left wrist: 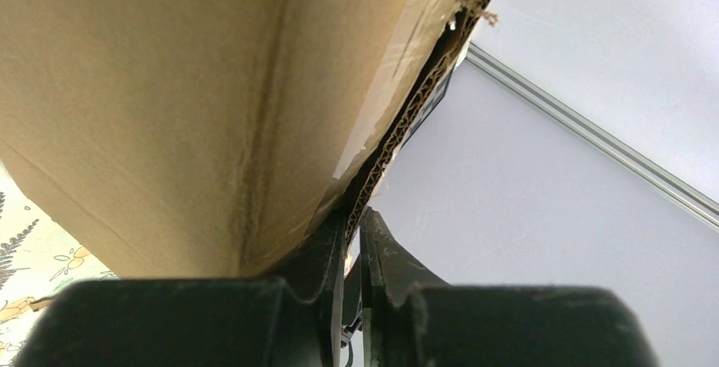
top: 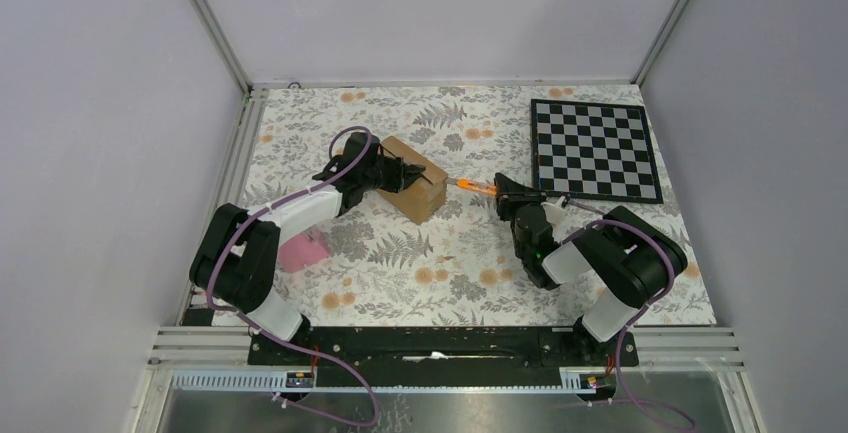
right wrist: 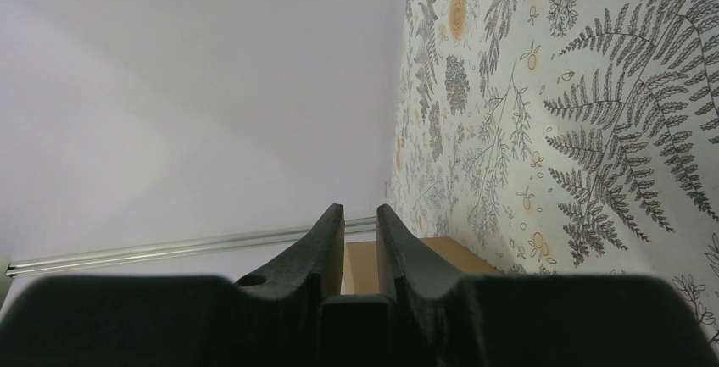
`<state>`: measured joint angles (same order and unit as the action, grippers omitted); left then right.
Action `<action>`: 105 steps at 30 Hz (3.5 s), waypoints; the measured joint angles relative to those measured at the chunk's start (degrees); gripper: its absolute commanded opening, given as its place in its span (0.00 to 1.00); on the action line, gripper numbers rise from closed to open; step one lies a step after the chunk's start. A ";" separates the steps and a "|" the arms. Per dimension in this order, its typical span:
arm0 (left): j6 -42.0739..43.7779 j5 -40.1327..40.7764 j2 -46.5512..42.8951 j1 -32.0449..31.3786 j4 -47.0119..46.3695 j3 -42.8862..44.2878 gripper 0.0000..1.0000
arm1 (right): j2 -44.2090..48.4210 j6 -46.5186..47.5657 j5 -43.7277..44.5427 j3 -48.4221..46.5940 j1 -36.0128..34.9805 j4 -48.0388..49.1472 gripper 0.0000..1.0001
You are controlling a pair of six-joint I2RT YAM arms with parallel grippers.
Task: Unpack the express box
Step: Cut the express box at the center of the board.
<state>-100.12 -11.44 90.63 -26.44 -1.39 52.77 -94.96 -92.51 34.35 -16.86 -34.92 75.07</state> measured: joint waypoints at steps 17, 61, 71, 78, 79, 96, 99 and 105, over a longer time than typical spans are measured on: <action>-0.04 -0.11 0.00 0.00 -0.48 -0.28 0.00 | -0.04 0.07 0.00 0.02 0.00 0.24 0.00; -1.90 -2.19 0.28 -0.28 -1.75 -1.07 0.00 | 6.71 1.07 -1.16 3.28 0.04 -0.26 0.00; -3.67 -5.97 -0.52 -0.85 -0.59 -1.99 0.00 | 18.93 3.82 -3.87 9.73 0.02 -4.07 0.00; -4.46 -7.74 -3.19 -1.11 -0.68 -5.03 0.00 | 24.55 4.28 -4.04 9.77 -0.20 -10.60 0.00; -4.57 -7.89 -3.45 -1.11 -0.72 -5.33 0.00 | 25.16 4.39 -4.07 9.77 -0.22 -11.76 0.00; -5.27 -8.83 -4.33 -1.38 -0.83 -6.34 0.00 | 27.28 4.76 -4.04 10.73 -1.64 -16.57 0.00; -5.44 -8.96 -4.33 -1.66 -0.83 -6.34 0.00 | 27.17 4.76 -4.02 10.73 -1.68 -16.55 0.00; -5.70 -9.33 -4.33 -2.64 -0.83 -6.34 0.00 | 26.25 4.74 -3.91 10.73 -1.68 -16.13 0.00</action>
<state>-105.82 -20.78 86.30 -29.08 -2.22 46.44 -68.71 -87.77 30.44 -6.13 -36.60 58.94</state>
